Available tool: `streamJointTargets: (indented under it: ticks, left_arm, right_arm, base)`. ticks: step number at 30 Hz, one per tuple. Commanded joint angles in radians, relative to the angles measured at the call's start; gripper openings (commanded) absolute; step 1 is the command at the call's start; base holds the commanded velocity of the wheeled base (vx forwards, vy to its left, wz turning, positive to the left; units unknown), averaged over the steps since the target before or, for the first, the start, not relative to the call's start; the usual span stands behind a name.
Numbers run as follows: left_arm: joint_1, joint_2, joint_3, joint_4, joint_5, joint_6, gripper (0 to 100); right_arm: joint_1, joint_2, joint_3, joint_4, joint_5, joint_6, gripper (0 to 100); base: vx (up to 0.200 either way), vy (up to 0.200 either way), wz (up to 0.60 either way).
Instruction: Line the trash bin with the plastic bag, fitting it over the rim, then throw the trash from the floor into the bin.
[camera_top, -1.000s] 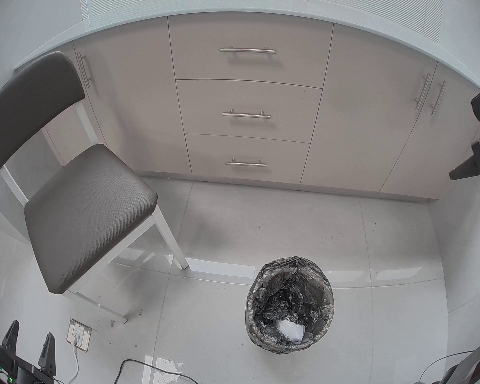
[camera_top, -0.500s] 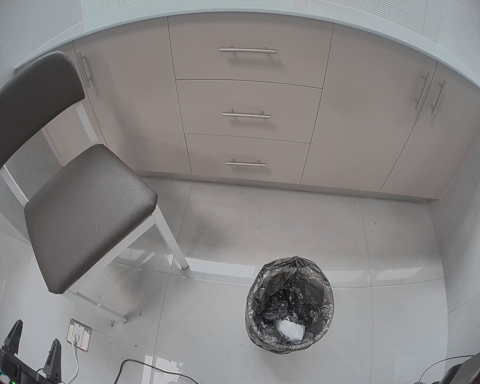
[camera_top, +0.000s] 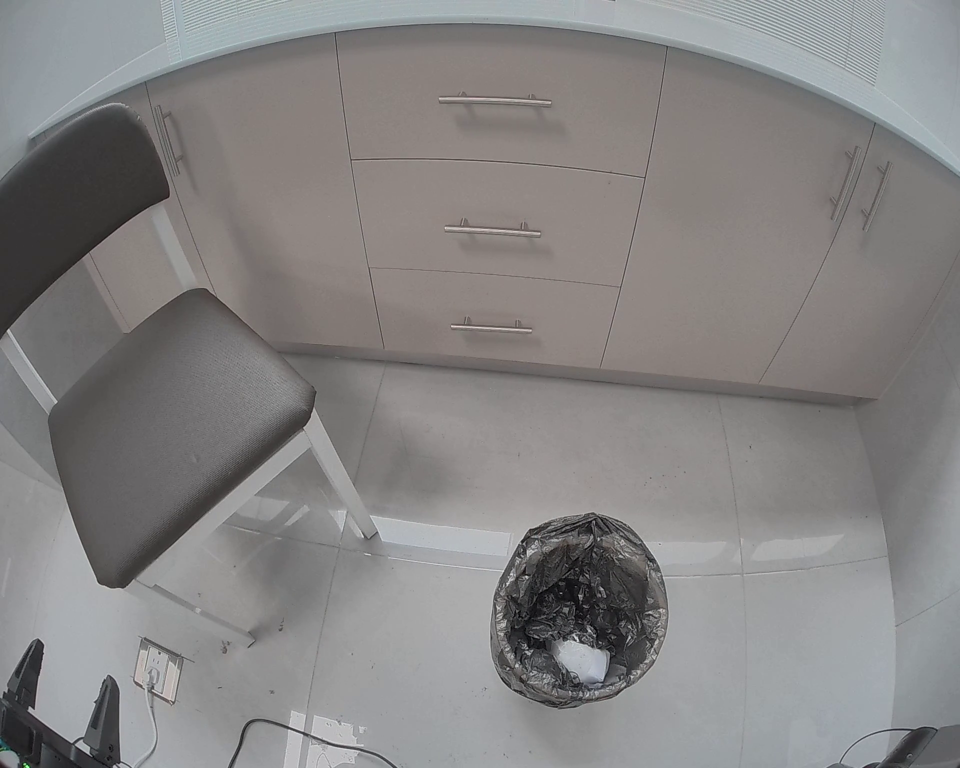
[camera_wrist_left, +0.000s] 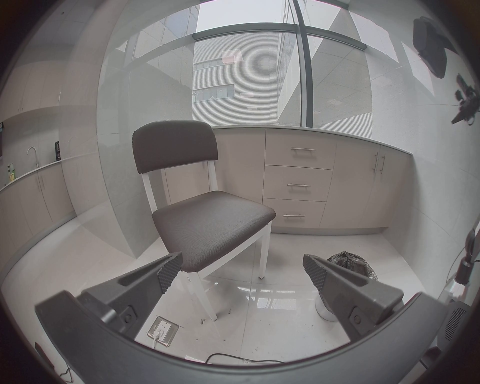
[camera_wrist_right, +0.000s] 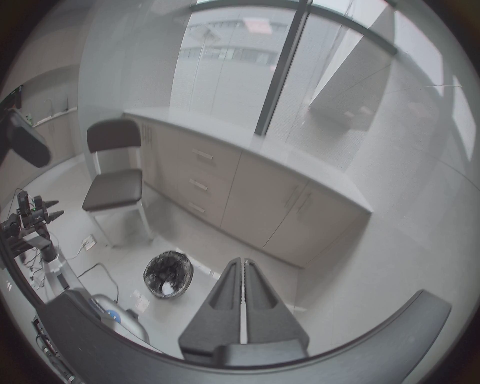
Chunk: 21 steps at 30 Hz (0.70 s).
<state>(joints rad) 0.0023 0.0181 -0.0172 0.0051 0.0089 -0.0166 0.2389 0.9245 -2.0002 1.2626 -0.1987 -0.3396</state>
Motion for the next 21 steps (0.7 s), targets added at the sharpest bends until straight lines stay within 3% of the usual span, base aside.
streamJointTargets:
  ticks: [1,6,11,13,16,18,19,21]
  left_arm:
    - [0.001,-0.017,0.016,-0.001,0.003,0.0,100]
    - [0.001,-0.017,0.016,-0.001,0.003,0.0,100]
    - [0.001,-0.017,0.016,-0.001,0.003,0.0,100]
    - [0.001,-0.017,0.016,-0.001,0.003,0.0,100]
    - [0.001,-0.017,0.016,-0.001,0.003,0.0,100]
    - [0.001,-0.017,0.016,-0.001,0.003,0.0,100]
    - [0.001,-0.017,0.016,-0.001,0.003,0.0,100]
    - [0.001,-0.017,0.016,-0.001,0.003,0.0,100]
  right_arm:
    - [-0.171,-0.507,0.0,-0.015,0.051,-0.021,0]
    - [-0.196,-0.747,0.011,-0.086,0.05,-0.019,0]
    - [-0.214,-0.886,0.23,-0.117,0.062,-0.009,0]
    - [-0.237,-0.924,0.342,-0.069,0.076,0.016,0]
    - [-0.237,-0.924,0.354,0.012,0.087,0.033,0]
    - [-0.237,-0.924,0.443,0.023,0.163,0.07,0]
    - [-0.237,-0.924,0.452,0.021,0.168,0.073,0]
    - [-0.236,-0.924,0.63,-0.089,0.219,0.139,0]
  base:
    - [0.0,0.0,0.0]
    - [0.0,0.0,0.0]
    - [0.0,0.0,0.0]
    - [0.0,0.0,0.0]
    - [0.0,0.0,0.0]
    - [0.0,0.0,0.0]
    - [0.0,0.0,0.0]
    - [0.0,0.0,0.0]
